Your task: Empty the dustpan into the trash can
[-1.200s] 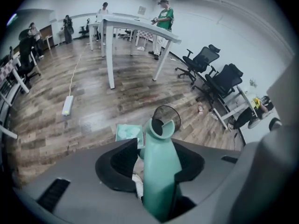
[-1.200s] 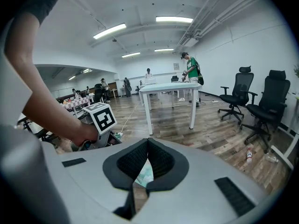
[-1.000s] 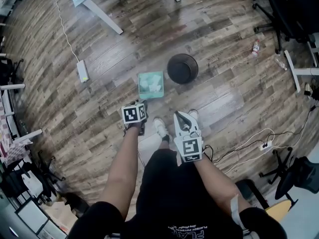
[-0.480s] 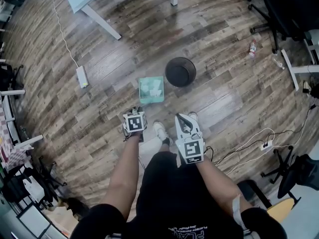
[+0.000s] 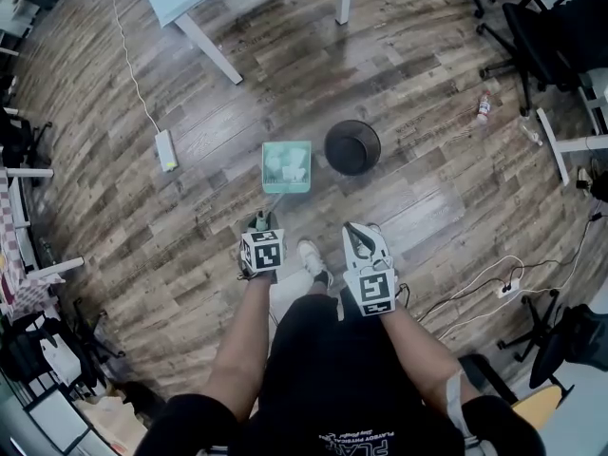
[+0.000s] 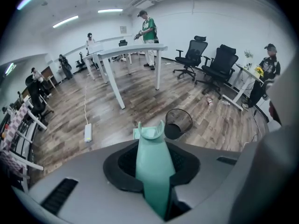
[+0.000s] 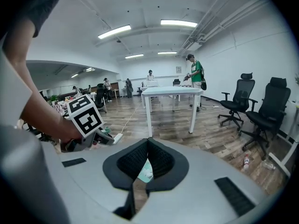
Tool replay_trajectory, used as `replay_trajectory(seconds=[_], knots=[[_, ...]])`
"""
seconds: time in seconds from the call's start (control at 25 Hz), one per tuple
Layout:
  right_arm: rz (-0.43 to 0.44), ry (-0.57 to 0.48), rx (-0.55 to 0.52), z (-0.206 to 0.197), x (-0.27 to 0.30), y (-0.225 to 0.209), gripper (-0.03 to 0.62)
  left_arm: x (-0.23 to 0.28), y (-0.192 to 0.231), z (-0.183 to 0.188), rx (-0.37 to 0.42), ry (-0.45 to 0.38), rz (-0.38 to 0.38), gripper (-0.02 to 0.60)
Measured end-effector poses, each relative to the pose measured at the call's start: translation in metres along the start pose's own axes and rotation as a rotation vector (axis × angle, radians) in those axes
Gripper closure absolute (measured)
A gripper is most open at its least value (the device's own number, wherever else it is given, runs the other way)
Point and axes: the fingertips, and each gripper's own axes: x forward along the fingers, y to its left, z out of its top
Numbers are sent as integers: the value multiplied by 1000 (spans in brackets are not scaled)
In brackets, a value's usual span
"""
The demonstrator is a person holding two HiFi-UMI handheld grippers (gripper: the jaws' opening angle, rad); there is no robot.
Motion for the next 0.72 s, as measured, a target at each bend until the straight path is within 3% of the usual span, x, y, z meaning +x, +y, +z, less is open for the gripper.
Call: replay_trajectory(seconds=[0.28,0.48,0.72], knots=[[-90,-37,-3,10,-15,0,571,-35,19,5,42,-84,-7,485],[-169,-57,69,9,-38,-15,571,-68,14,11,95,-143,-9,485],[-179,-82,81,11,-65,-32,571,-110,-4,25,143,-216,14,485]])
